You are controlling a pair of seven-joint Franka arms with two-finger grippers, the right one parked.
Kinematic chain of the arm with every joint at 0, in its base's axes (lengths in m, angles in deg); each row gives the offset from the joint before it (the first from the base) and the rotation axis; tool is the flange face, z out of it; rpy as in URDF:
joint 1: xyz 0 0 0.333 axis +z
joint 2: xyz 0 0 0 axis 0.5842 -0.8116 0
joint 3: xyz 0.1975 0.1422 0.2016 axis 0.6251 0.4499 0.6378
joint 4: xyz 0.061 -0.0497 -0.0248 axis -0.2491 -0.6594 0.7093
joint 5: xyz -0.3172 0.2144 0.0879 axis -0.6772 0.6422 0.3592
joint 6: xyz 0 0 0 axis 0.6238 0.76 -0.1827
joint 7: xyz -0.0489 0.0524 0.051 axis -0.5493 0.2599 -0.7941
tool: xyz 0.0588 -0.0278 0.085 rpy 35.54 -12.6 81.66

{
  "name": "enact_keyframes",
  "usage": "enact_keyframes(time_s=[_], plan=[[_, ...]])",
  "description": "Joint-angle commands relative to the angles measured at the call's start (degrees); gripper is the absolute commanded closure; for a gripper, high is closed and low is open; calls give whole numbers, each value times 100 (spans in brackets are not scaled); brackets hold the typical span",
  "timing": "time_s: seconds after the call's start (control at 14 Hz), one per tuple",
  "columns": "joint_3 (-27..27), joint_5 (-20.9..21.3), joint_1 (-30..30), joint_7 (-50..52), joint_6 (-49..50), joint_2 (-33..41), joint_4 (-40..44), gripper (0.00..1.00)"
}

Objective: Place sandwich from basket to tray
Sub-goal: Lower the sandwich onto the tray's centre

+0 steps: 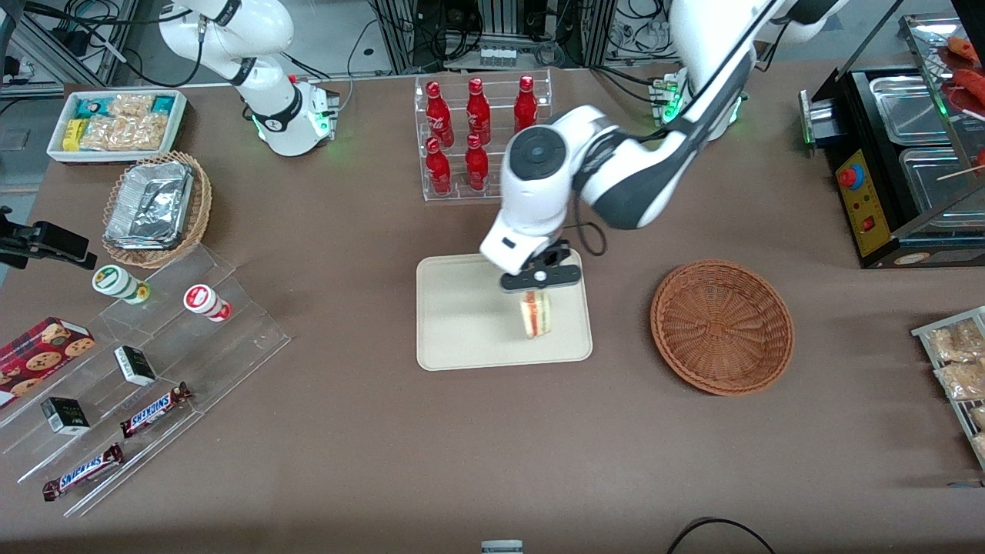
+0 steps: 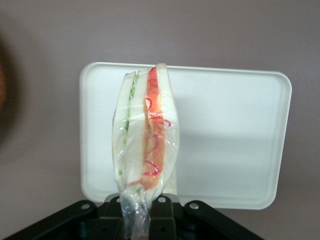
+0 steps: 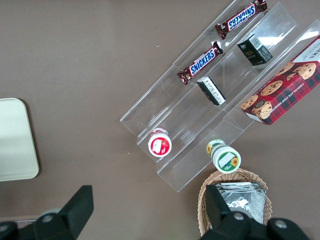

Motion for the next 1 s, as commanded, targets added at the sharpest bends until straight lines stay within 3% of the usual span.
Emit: enact_keyframes(time_s=[0.0, 0.29, 0.57, 0.64, 0.71, 0.79, 0.93], plan=[[47, 424, -379, 383, -318, -695, 443, 100], [56, 837, -625, 525, -557, -1187, 434, 100], [126, 882, -766, 622, -741, -1364, 381, 100], [126, 882, -775, 631, -742, -1382, 381, 90], [126, 873, -775, 640, -733, -1382, 381, 34], [126, 873, -767, 648, -689, -1356, 381, 0], [126, 882, -758, 649, -671, -1286, 425, 0]])
